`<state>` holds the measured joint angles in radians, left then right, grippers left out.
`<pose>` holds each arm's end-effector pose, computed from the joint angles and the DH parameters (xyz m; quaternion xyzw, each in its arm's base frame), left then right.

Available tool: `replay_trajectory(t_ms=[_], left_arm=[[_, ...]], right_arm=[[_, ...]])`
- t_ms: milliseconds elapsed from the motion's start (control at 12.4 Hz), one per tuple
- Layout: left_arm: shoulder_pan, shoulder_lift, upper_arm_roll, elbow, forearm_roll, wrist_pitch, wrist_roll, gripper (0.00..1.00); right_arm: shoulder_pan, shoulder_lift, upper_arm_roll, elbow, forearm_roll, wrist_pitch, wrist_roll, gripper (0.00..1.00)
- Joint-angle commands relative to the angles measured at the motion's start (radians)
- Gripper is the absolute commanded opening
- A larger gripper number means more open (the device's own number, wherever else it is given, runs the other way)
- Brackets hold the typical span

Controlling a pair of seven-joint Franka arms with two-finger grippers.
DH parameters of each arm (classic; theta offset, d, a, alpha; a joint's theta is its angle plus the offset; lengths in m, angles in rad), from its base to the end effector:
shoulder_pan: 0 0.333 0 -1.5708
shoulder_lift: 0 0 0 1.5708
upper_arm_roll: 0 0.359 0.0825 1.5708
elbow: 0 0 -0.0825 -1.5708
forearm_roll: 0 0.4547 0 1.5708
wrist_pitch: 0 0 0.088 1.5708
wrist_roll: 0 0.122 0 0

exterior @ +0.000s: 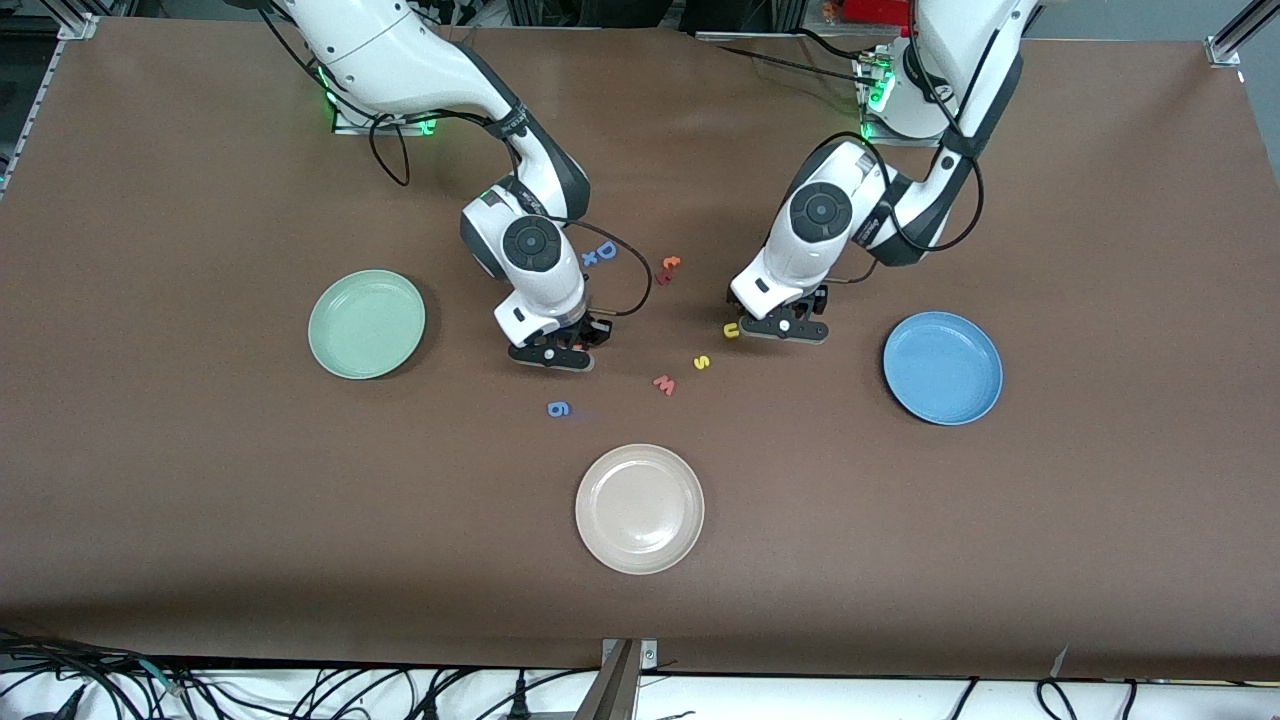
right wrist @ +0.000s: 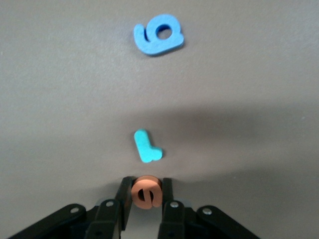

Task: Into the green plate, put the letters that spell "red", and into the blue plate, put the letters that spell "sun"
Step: 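Grasp the orange e with the right gripper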

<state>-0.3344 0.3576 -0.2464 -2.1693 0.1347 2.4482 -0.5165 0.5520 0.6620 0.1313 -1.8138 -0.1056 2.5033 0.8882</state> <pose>0.5112 -0.3370 0.1945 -0.9963 0.0792 0.0282 0.0153 0.5643 0.4533 0.1429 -0.9970 0.0749 -0.0069 0.0180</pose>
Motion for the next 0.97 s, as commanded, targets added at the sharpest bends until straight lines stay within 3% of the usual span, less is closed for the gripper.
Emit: replay_trajectory(t_ms=[0, 322, 483, 645, 886], left_arm=[[-0.008, -0.118, 0.016, -0.147, 0.15, 0.073, 0.036, 0.99], [0.011, -0.123, 0.018, -0.161, 0.148, 0.152, 0.283, 0.99], [0.012, -0.095, 0.018, -0.161, 0.129, 0.198, 0.294, 0.97], [0.0, -0.048, 0.016, -0.149, -0.095, 0.201, 0.3, 0.95], [-0.024, -0.011, 0.016, -0.147, -0.155, 0.241, 0.283, 0.92]], right_arm=[[0.003, -0.042, -0.022, 0.008, -0.023, -0.064, -0.002, 0.19], [-0.001, -0.131, -0.087, 0.008, -0.017, -0.217, -0.135, 0.19], [-0.026, -0.163, -0.133, 0.007, -0.013, -0.289, -0.262, 0.19], [-0.082, -0.185, -0.16, -0.001, -0.009, -0.351, -0.433, 0.19], [-0.193, -0.238, -0.163, -0.034, 0.003, -0.437, -0.662, 0.19]])
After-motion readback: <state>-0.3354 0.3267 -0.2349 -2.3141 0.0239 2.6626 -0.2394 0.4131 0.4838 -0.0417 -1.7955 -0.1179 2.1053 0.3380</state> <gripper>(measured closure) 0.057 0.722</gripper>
